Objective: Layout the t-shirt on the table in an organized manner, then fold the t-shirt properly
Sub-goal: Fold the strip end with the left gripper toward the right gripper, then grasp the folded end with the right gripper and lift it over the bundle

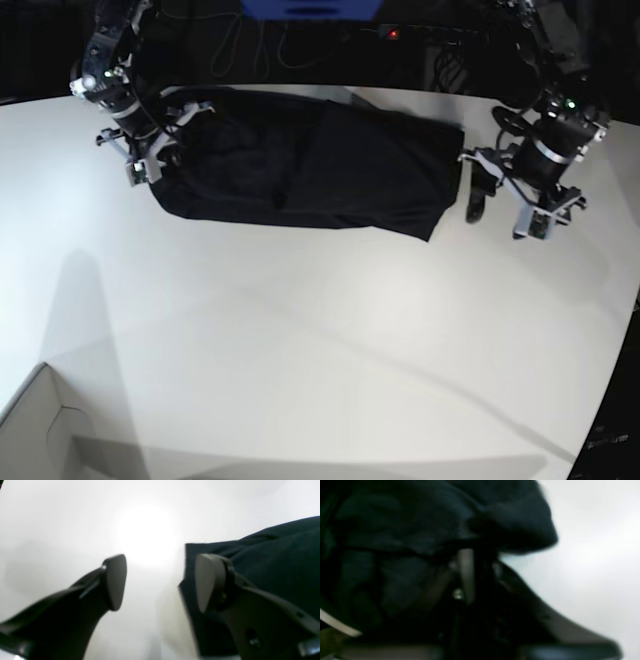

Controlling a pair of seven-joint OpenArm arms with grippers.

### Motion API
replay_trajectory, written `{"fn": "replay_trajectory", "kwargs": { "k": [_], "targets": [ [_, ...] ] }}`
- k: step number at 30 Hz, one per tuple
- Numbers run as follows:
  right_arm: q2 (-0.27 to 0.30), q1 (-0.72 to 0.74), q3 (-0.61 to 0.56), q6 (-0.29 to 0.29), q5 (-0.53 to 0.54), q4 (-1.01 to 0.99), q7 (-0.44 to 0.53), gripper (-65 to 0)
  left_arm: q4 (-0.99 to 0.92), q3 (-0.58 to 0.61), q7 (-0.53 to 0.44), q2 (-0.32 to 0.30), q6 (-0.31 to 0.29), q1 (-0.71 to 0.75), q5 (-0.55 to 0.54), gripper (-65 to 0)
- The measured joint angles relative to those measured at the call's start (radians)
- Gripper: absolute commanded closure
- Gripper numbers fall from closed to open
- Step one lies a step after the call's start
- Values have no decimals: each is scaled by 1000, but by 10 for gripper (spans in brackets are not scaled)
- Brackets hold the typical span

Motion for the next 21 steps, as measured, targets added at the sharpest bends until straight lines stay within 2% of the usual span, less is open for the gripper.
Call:
{"fn": "replay_trajectory", "kwargs": {
  "k": [7, 11, 16, 21],
  "targets": [
    [-2, 5, 6, 0, -6, 62, -10, 0, -10, -135, -2, -1, 0, 15, -2, -416],
    [-47, 5, 3, 0, -6, 164, -11, 0, -18, -185, 2, 1, 1, 19, 0, -416],
    [-50, -2, -84, 0, -5, 246, -9, 0, -56, -199, 0, -2, 0, 19, 1, -416],
    [-53, -18, -167, 0, -5, 270, -8, 0, -111, -199, -1, -41, 0, 18, -2, -416]
  ]
}}
